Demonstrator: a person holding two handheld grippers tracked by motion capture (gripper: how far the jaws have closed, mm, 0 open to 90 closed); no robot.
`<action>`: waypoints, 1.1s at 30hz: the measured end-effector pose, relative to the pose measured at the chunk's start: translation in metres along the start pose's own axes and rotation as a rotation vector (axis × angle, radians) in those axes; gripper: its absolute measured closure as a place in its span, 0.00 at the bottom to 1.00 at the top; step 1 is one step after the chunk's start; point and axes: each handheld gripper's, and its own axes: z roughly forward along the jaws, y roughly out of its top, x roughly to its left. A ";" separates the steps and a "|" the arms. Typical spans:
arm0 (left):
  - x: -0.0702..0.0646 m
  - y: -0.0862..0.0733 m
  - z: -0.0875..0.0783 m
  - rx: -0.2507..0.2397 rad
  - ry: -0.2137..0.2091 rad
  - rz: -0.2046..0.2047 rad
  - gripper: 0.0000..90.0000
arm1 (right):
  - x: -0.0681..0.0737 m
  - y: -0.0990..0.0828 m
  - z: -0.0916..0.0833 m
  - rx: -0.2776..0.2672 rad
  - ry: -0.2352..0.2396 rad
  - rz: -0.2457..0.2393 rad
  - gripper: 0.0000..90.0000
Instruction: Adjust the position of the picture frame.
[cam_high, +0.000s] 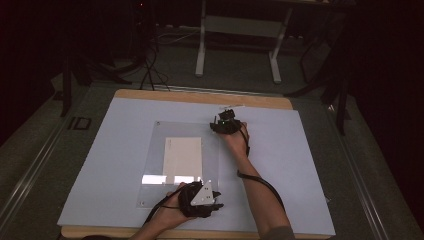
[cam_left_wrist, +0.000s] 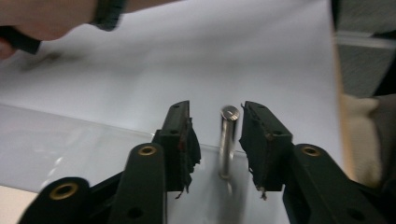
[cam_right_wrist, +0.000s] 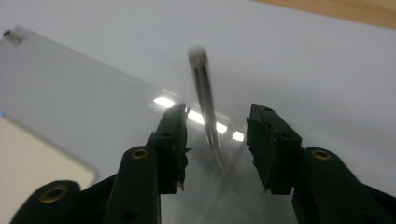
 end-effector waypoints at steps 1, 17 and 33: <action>0.000 0.000 -0.002 -0.017 -0.023 -0.010 0.69 | -0.001 -0.004 -0.004 -0.003 -0.004 -0.002 0.63; 0.027 -0.004 -0.015 -0.098 -0.083 -0.151 0.61 | -0.014 -0.064 -0.076 0.009 0.110 -0.105 0.59; 0.049 -0.017 -0.037 -0.161 -0.031 -0.247 0.63 | 0.009 -0.116 -0.122 0.034 0.138 -0.257 0.58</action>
